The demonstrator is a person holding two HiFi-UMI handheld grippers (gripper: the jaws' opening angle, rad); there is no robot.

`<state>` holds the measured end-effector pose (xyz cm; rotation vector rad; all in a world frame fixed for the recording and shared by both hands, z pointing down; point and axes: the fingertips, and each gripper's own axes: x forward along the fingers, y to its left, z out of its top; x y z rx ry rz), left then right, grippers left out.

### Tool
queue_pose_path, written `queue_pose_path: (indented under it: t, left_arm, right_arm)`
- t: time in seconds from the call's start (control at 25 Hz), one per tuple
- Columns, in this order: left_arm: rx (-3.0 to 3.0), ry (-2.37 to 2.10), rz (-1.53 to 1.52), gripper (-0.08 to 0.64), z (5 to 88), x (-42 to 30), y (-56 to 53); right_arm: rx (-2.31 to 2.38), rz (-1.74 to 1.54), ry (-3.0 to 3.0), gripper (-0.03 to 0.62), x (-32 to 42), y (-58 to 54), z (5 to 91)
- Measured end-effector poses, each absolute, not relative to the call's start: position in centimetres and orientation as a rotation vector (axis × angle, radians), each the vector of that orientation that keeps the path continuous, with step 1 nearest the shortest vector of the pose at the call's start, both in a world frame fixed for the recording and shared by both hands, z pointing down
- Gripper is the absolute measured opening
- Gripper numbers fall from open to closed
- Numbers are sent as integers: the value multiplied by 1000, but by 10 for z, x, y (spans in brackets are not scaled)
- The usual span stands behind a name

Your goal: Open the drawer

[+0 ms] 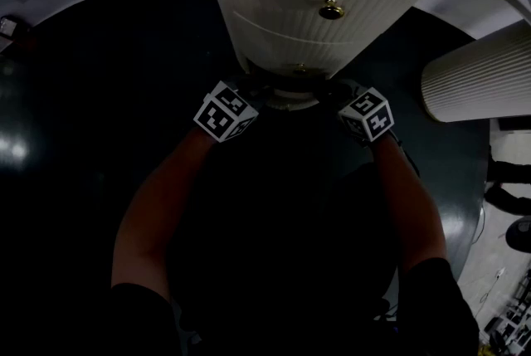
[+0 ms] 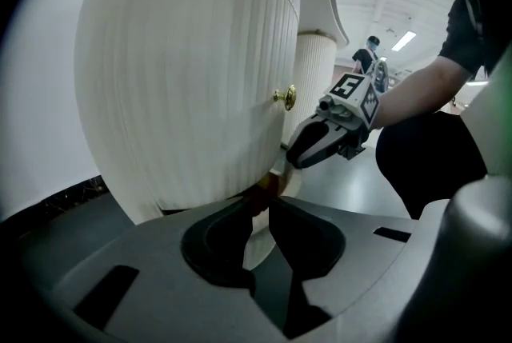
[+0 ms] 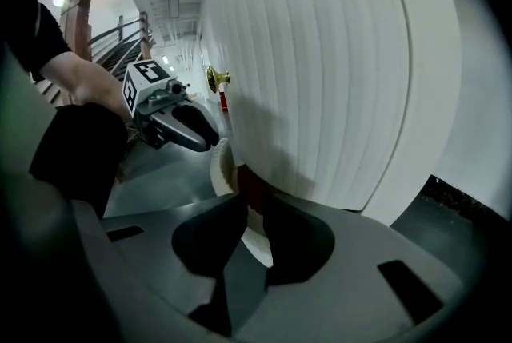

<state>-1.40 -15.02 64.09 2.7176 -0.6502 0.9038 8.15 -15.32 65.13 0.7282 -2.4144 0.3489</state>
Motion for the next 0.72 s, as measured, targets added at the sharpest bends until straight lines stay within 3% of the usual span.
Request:
queue_pose_path:
  t: [0.32, 0.72]
  left_arm:
    - [2792, -509, 765, 61, 610, 10, -130]
    - [2817, -265, 1002, 61, 635, -2, -87]
  right_arm:
    - [525, 421, -2438, 35, 80, -120, 655]
    - [320, 453, -2411, 34, 75, -87, 657]
